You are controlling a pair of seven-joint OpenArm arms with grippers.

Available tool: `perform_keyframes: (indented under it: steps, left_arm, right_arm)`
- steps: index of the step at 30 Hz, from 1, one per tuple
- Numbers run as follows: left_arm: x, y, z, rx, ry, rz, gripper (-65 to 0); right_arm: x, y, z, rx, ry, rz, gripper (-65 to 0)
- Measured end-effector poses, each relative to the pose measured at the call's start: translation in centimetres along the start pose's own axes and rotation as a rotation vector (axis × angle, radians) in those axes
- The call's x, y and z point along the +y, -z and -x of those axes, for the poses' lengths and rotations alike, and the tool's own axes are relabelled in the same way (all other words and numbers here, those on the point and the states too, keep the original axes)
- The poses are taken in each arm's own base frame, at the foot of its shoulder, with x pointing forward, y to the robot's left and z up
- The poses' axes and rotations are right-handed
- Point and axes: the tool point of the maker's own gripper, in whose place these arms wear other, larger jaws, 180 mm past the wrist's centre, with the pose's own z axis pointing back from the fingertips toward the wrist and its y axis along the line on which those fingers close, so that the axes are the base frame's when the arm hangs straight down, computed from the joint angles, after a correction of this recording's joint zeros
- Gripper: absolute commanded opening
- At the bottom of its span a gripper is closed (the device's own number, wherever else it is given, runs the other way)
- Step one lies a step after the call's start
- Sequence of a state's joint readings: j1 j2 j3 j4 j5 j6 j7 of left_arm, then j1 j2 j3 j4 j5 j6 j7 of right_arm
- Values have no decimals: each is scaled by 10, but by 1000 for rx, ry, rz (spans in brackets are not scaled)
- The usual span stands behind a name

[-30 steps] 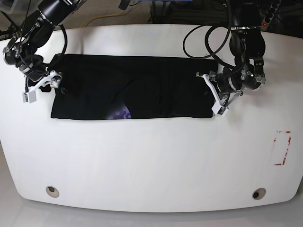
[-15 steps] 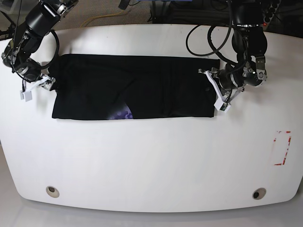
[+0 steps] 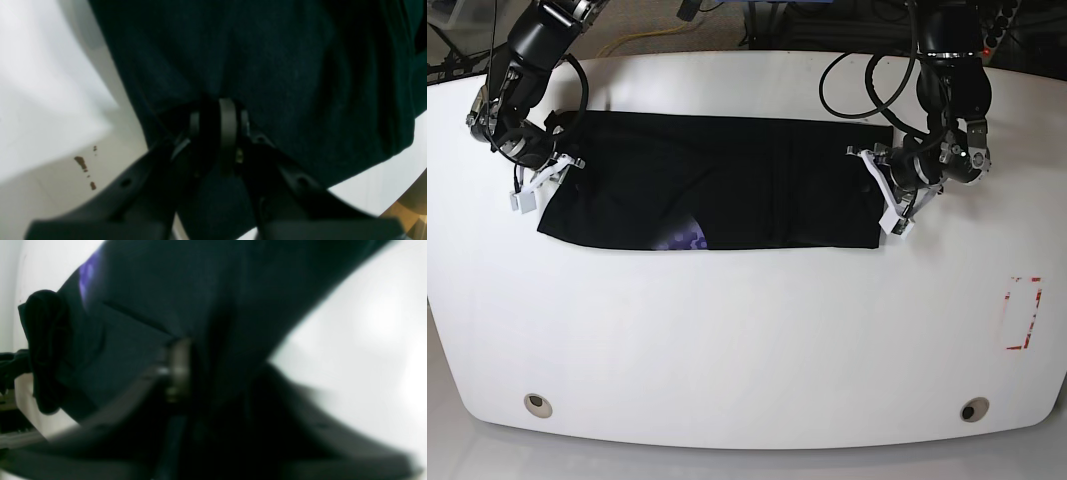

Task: Fold the T-shirt properly
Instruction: 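Fold the strip ends inward, right gripper toward the left gripper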

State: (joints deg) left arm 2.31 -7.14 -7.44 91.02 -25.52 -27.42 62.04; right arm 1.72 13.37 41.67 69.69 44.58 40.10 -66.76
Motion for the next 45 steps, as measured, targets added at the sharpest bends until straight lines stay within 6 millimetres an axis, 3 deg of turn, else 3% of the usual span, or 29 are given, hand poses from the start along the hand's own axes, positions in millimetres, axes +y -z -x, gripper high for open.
perform_keyframes:
  steps: [5,11,17,21,25,34,38,45]
  left_arm:
    - [-5,8,0,-8,-34,31,-594]
    - [-19,31,-12,-36,-112,110,-594]
    - [-40,51,-18,-59,-173,177,-594]
    - [-52,60,-22,-75,-185,189,-594]
    - [-67,72,-26,-63,-156,189,-594]
    - [-93,82,-28,-63,-94,220,-594]
    - [-94,82,-29,-66,-99,223,-594]
    - [-94,82,-28,-65,-98,222,-594]
  right_arm:
    - [3,-13,-7,16,-84,52,-650]
    - [28,-51,-31,-18,-280,108,-650]
    - [78,-73,-49,-100,-434,40,-650]
    - [120,-70,-46,-105,-539,-59,-650]
    - [158,-63,-47,-145,-572,-183,-650]
    - [212,-8,-26,-69,-608,-290,-650]
    - [213,24,-16,10,-607,-256,-650]
    - [221,60,-4,68,-579,-318,-650]
